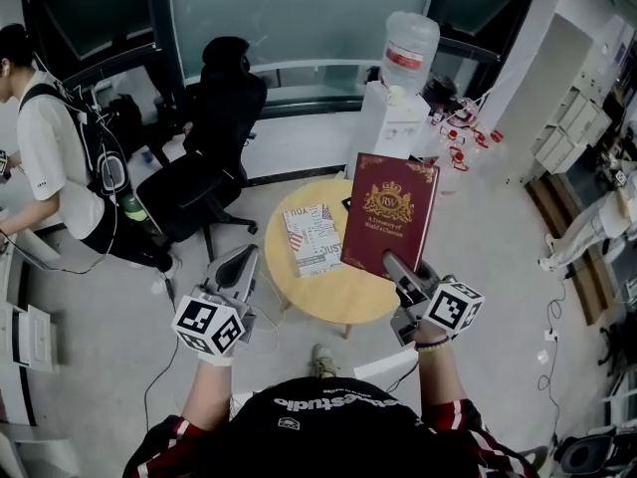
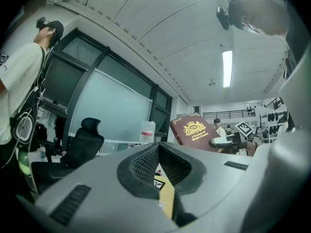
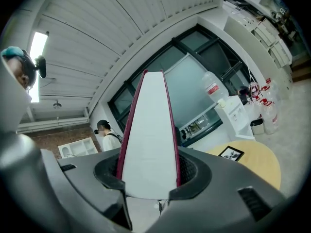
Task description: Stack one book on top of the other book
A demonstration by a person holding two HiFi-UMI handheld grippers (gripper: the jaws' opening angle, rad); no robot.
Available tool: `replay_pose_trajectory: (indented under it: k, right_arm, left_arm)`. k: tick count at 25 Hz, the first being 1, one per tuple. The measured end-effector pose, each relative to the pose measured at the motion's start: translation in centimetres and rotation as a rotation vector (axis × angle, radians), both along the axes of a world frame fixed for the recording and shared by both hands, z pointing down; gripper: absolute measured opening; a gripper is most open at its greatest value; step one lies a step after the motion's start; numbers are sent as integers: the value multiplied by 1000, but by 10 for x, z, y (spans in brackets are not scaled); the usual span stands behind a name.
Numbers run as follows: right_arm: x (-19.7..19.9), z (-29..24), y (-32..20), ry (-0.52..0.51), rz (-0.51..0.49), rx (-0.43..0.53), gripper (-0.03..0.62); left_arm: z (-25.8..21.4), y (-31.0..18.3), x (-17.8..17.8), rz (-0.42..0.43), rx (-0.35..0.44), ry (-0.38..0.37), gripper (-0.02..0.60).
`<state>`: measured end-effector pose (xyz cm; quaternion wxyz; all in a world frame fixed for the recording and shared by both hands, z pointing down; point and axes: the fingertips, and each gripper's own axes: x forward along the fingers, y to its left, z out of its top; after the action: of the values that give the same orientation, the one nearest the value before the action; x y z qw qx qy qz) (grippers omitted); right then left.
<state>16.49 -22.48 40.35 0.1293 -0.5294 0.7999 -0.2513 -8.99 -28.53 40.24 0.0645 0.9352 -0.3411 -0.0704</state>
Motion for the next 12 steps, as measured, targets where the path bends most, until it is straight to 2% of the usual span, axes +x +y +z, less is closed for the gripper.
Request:
replay_pose_trajectory:
  k: [6,12]
  right_arm:
    - [4,6,-36,-5,-63,-20,225]
    - [21,36,-46,4,-125,-54,225]
  left_arm:
    - [0,-20,11,-20,-13,-17,17]
    - [15,-20,34,-41,-12,-38,17]
